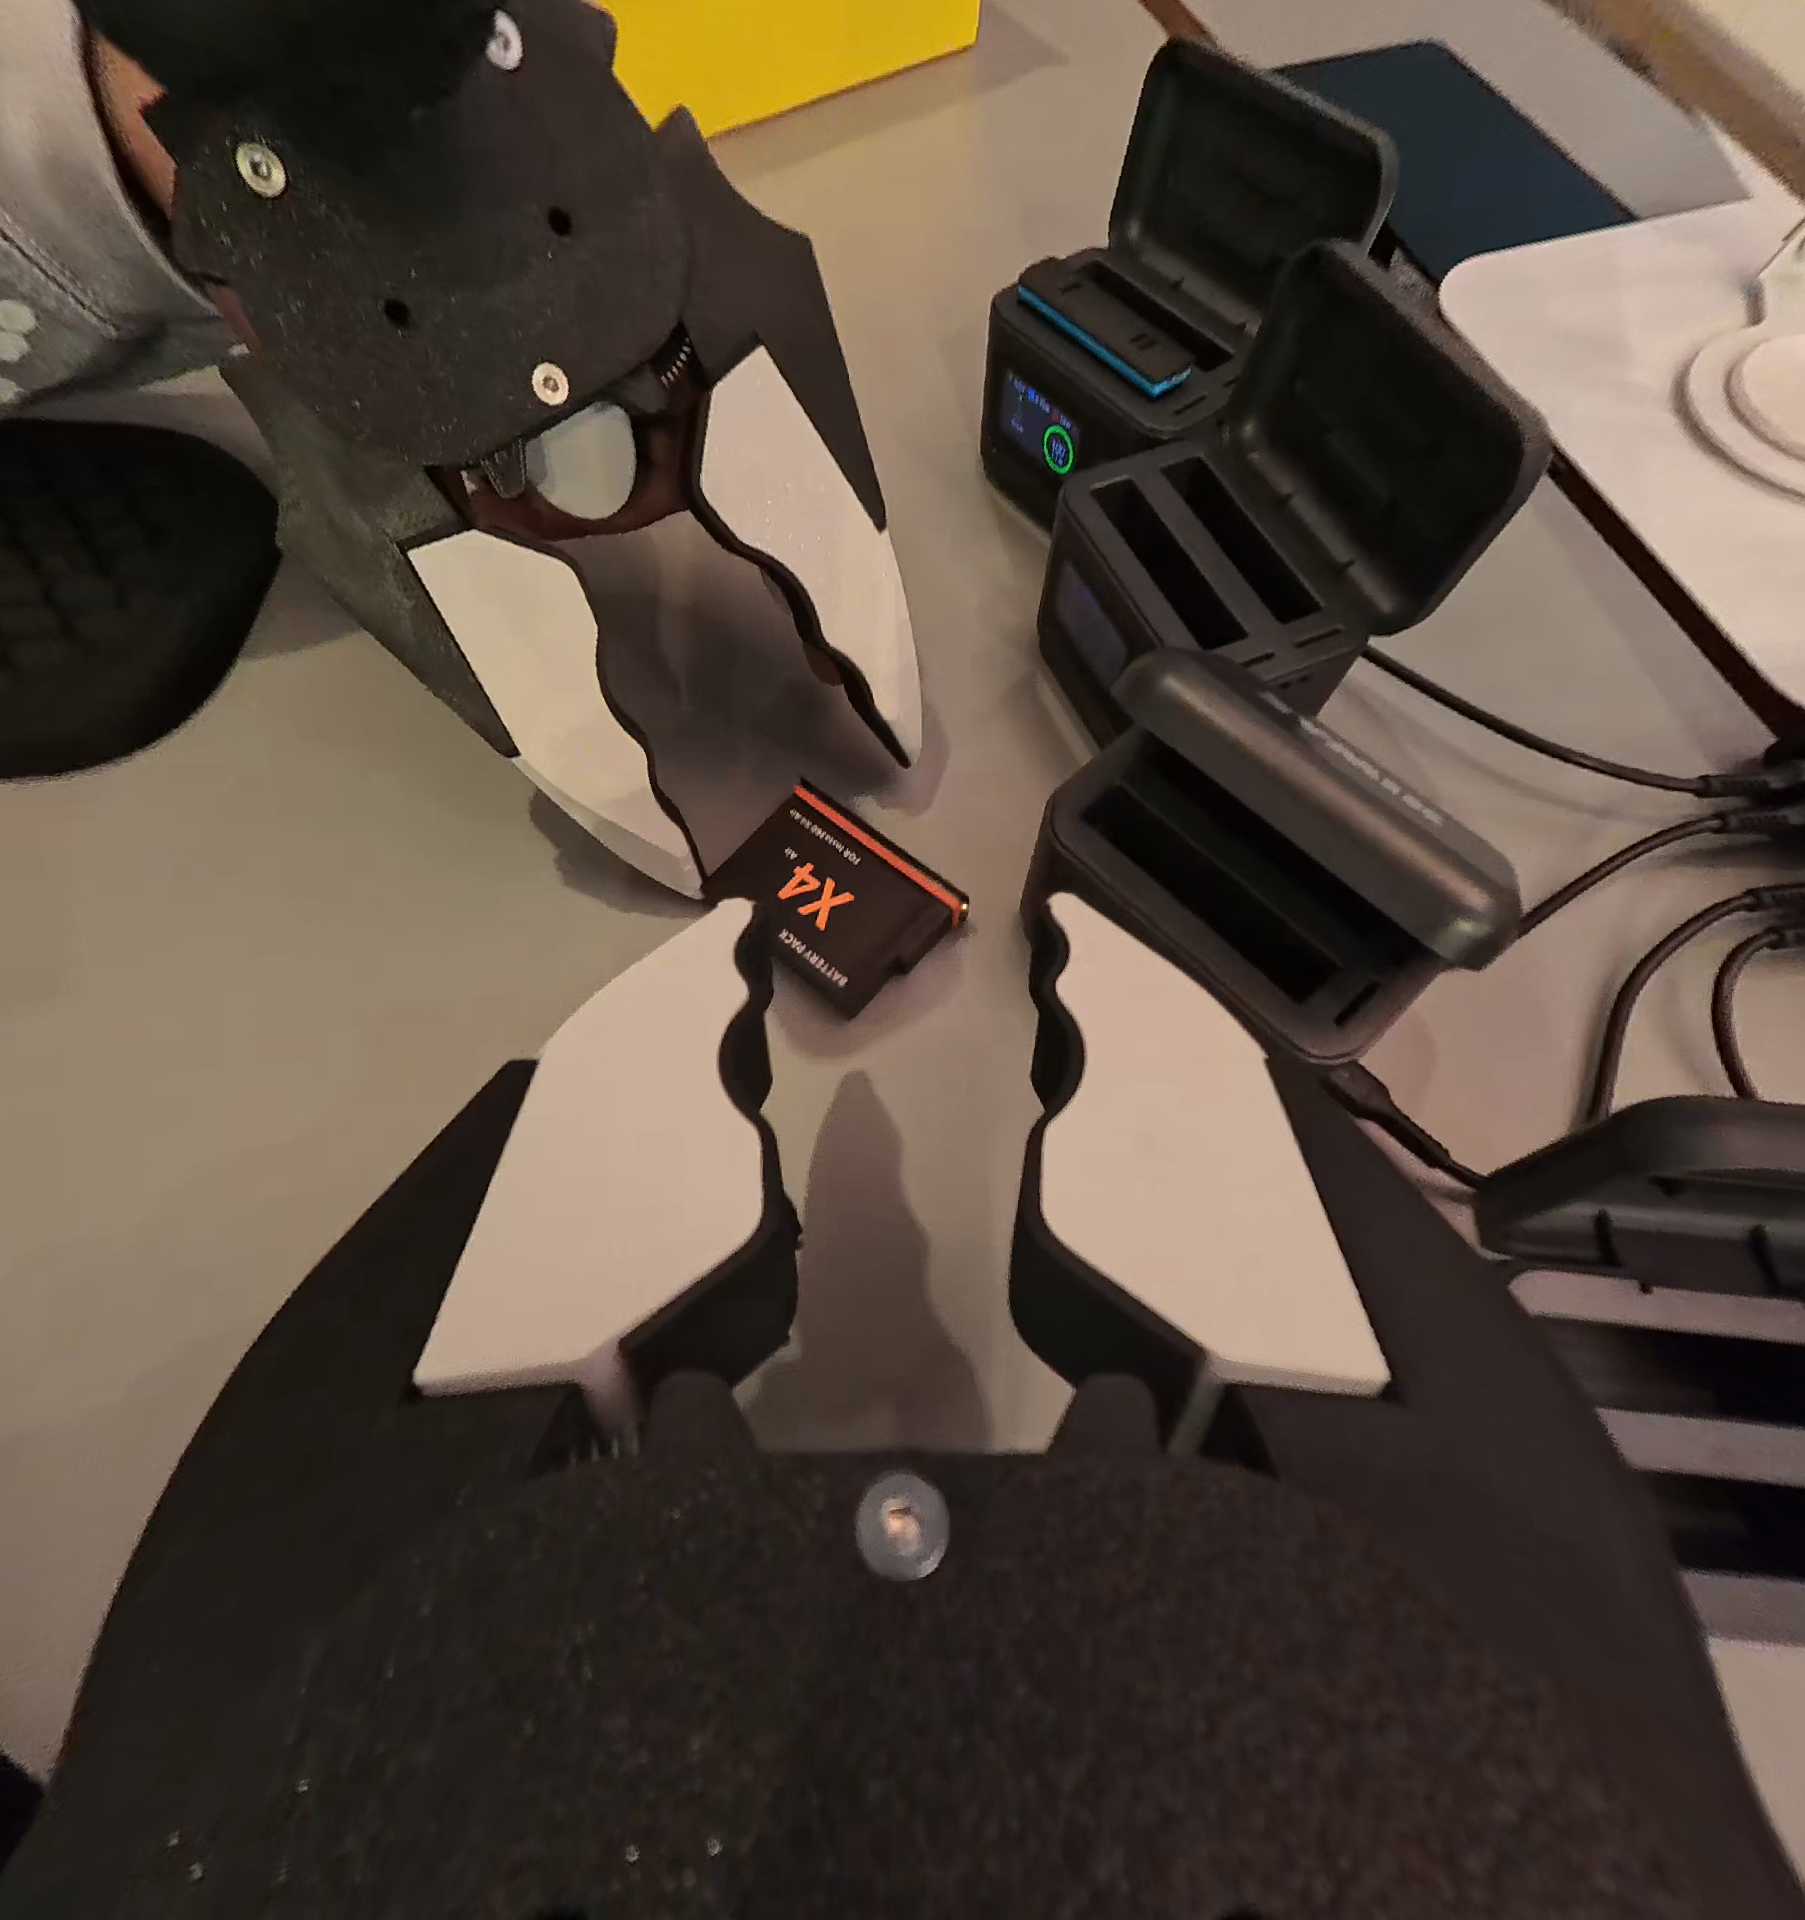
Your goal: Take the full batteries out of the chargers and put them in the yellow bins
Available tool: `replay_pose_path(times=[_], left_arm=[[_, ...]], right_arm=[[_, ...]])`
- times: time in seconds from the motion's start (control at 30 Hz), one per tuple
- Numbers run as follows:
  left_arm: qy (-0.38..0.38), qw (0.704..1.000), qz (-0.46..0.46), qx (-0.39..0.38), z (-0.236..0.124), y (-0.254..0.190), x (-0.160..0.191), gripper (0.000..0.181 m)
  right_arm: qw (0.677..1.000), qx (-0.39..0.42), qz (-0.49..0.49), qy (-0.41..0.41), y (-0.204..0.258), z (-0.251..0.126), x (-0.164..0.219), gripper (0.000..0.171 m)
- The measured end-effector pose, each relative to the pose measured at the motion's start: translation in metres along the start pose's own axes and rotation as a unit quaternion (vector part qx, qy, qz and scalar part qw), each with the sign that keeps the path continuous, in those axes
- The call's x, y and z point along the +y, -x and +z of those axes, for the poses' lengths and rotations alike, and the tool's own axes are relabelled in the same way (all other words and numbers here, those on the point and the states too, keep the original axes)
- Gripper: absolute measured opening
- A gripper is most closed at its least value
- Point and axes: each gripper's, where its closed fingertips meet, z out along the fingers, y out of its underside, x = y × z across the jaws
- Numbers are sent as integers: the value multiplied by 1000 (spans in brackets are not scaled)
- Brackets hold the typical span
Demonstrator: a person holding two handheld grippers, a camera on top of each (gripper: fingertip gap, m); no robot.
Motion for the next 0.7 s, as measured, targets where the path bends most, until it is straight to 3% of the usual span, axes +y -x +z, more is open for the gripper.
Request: replay_pose_path(times=[0.43,0.53,0.63,0.7], left_arm=[[16,997,-70,35,6,-16,-5,73],[10,996,-92,12,8,-9,-8,66],[8,996,-85,-6,8,-5,-8,43],[12,997,-71,-13,7,-4,-8,43]], right_arm=[[1000,-6,6,29,1,2,12,50],[1000,-5,6,27,1,2,11,50],[1000,-5,5,26,2,3,10,49],[1000,-7,4,26,3,3,9,49]])
